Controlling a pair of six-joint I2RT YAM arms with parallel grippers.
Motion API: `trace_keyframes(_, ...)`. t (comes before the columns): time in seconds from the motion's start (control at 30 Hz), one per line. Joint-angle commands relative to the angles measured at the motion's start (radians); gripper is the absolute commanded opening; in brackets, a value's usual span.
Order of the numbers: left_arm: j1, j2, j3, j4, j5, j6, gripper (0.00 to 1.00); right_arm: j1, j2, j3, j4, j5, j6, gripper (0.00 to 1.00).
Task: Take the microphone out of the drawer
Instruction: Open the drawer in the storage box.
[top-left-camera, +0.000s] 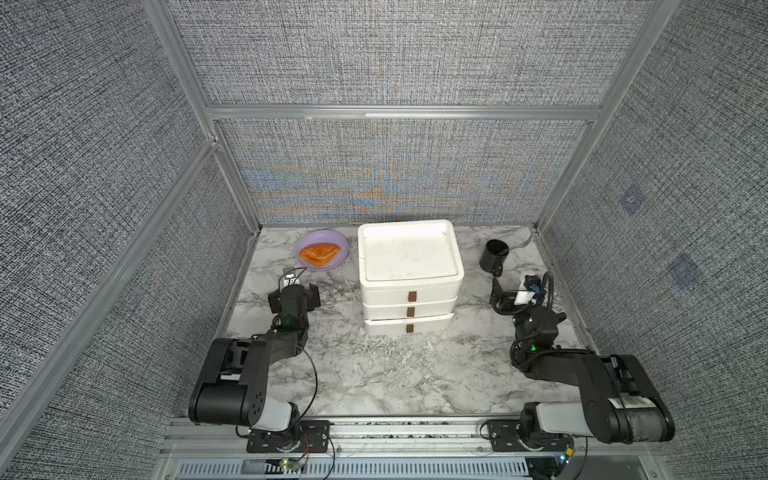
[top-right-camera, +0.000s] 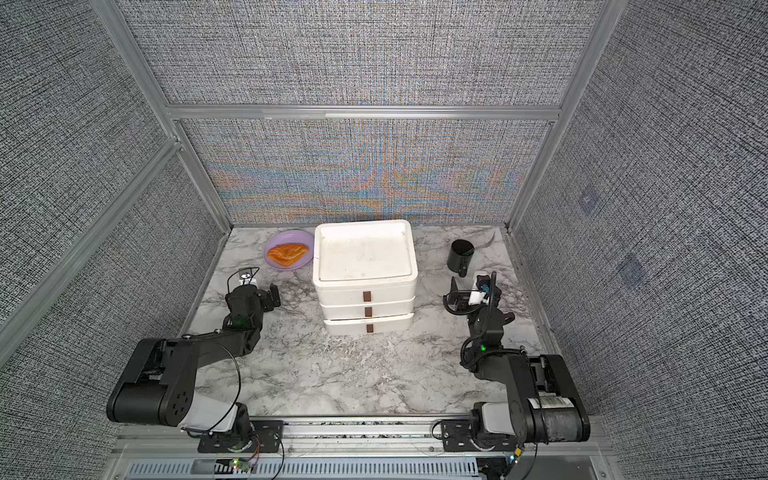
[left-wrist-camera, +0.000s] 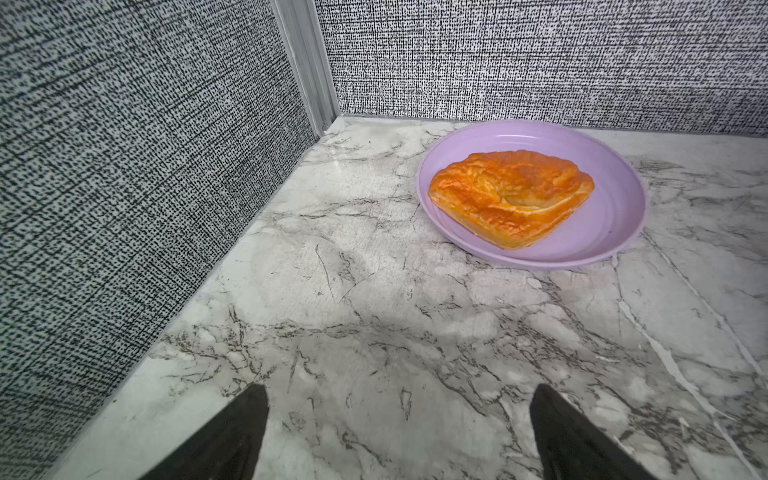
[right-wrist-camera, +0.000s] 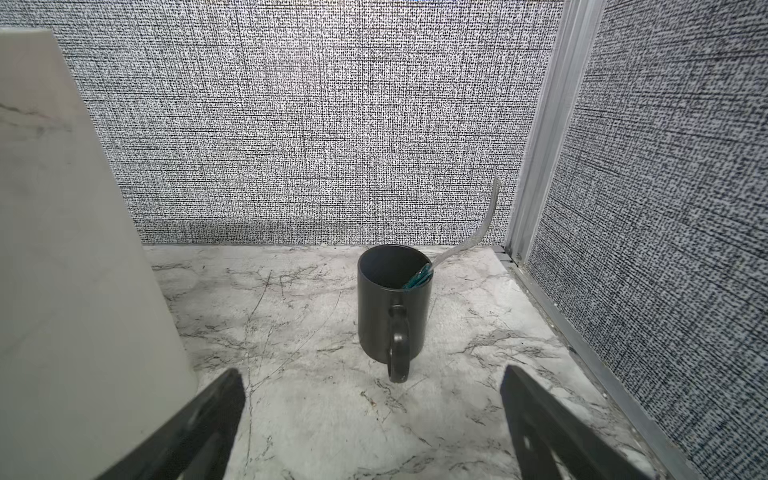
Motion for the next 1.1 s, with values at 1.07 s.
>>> trace_keyframes(1.07,-0.014,-0.166,0.093,-0.301,-0.043,-0.026,1.00,0.003,0.004,0.012,-0.003,0.009,-0.004,0.98)
